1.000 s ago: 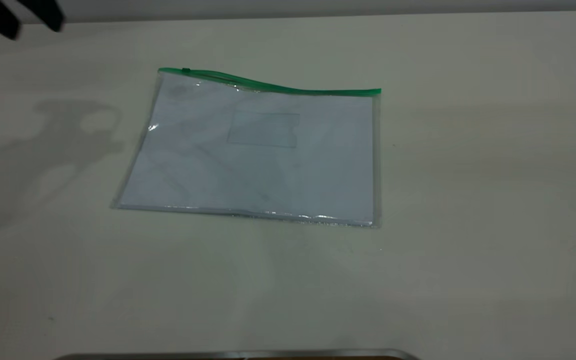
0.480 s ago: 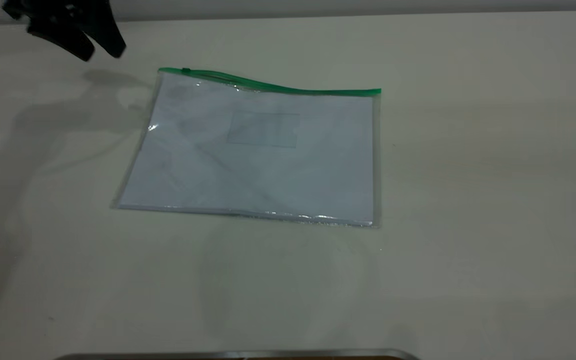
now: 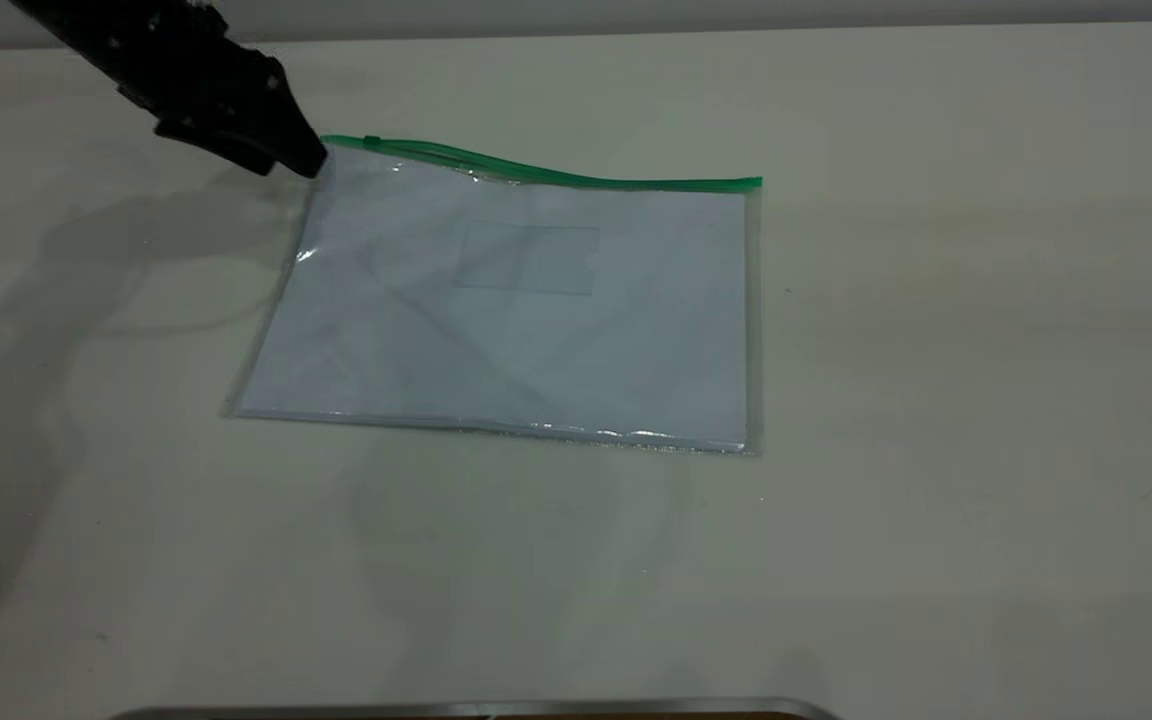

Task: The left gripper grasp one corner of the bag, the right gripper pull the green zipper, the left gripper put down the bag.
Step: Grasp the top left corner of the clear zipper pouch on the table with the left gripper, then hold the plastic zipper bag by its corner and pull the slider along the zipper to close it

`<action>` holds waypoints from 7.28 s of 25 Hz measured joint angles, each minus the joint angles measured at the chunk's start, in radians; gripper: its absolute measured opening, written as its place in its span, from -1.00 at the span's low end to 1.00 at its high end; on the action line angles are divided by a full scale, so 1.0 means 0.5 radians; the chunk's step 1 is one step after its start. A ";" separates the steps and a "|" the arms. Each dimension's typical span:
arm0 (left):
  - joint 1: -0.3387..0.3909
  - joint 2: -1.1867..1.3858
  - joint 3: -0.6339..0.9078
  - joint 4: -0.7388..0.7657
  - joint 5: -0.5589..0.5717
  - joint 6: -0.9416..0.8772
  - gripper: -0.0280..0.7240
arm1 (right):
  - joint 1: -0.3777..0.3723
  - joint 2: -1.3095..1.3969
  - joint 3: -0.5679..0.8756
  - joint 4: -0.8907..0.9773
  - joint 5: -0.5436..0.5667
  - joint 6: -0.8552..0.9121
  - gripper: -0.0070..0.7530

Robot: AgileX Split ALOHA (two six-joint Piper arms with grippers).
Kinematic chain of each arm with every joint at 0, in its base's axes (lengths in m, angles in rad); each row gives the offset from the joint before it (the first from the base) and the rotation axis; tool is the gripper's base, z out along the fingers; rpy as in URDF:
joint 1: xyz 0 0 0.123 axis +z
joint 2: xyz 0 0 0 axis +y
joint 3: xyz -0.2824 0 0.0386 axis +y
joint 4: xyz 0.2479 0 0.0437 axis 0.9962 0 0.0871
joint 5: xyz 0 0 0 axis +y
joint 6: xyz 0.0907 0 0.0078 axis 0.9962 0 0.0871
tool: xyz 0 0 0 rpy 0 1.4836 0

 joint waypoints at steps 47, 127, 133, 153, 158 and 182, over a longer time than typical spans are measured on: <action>-0.049 0.120 -0.442 -0.367 0.810 1.679 -0.78 | 0.000 1.195 -0.331 0.251 -0.660 -0.912 0.47; -0.684 0.125 -0.538 -0.602 0.675 2.145 -0.78 | 0.597 3.175 -1.094 3.100 -0.804 -3.549 -0.89; -0.647 0.126 -0.537 -0.622 0.714 2.083 -0.78 | 0.600 3.201 -1.098 2.940 -0.854 -3.400 -0.89; -0.528 0.126 -0.537 -0.703 0.760 2.002 -0.78 | 0.614 3.223 -1.108 2.818 -1.145 -3.384 -0.89; -0.505 0.126 -0.537 -0.702 0.782 2.001 -0.78 | 0.614 3.250 -1.108 2.804 -1.184 -3.384 -0.89; -0.362 0.126 -0.537 -0.584 0.892 1.892 -0.78 | 0.574 3.296 -0.764 2.806 -1.483 -3.380 -0.89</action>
